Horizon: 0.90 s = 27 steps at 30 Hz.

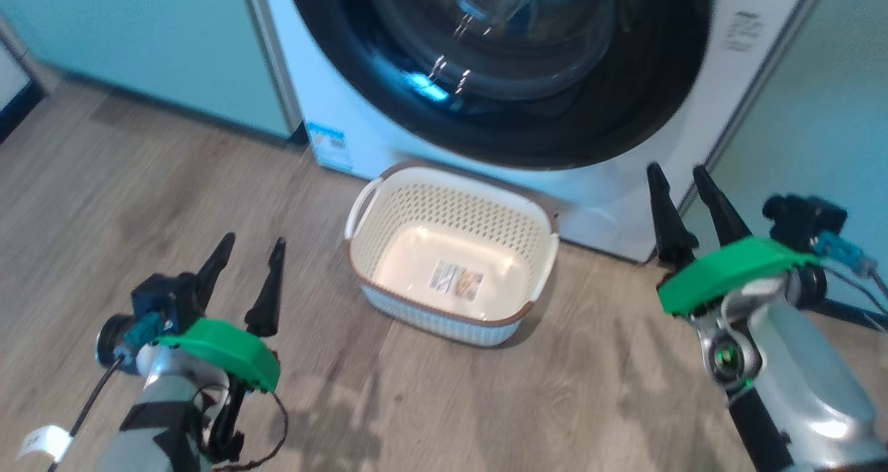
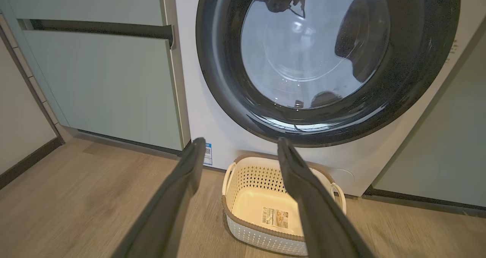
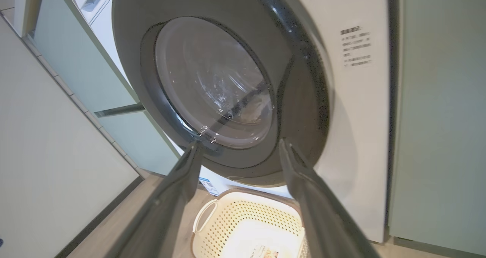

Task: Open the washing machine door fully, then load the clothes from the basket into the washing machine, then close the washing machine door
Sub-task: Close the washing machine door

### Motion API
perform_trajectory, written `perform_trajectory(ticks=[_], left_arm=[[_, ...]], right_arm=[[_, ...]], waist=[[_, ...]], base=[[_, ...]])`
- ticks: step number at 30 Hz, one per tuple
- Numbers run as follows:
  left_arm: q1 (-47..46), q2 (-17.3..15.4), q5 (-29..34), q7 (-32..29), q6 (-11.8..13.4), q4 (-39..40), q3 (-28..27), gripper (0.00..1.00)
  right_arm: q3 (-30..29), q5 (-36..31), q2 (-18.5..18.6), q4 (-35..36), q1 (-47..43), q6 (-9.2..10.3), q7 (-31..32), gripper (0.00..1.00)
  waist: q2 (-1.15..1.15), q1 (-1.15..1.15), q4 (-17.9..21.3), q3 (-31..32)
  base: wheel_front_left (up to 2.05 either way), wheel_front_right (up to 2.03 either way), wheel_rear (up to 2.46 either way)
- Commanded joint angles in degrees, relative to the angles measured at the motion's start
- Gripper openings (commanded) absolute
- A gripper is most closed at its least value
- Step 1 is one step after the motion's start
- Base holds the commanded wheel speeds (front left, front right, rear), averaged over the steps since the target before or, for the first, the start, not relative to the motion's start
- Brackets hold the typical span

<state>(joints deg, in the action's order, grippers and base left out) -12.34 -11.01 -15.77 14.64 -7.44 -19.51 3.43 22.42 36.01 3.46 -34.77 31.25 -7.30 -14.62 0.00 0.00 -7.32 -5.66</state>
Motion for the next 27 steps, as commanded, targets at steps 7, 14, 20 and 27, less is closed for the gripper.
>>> perform_trajectory(ticks=[7,14,20,27], left_arm=[[0.12,-3.71,-3.15,0.36,-0.04,0.03,-1.88,1.00],[0.90,-5.19,-4.93,0.36,-0.04,0.19,-1.30,1.00],[1.71,-5.44,-4.57,0.36,-0.04,0.31,-1.17,1.00],[2.36,-4.59,-3.57,0.36,-0.04,-0.16,-2.45,1.00]], right_arm=[[-6.42,-6.87,-0.51,6.87,-6.86,-0.19,-0.38,1.00],[-11.77,-11.56,0.41,12.37,-13.62,-0.19,-0.38,1.00],[-15.42,-13.82,0.50,16.24,-18.10,-0.19,-0.38,1.00],[-17.82,-15.91,0.33,19.05,-22.59,-0.19,-0.38,1.00]], waist=[[0.00,0.00,5.15,4.70],[0.00,0.00,7.42,6.03],[0.00,0.00,8.95,6.98],[0.00,0.00,11.25,8.05]], base=[[0.00,0.00,0.00],[0.00,0.00,0.00],[0.00,0.00,0.00],[0.00,0.00,0.00]])
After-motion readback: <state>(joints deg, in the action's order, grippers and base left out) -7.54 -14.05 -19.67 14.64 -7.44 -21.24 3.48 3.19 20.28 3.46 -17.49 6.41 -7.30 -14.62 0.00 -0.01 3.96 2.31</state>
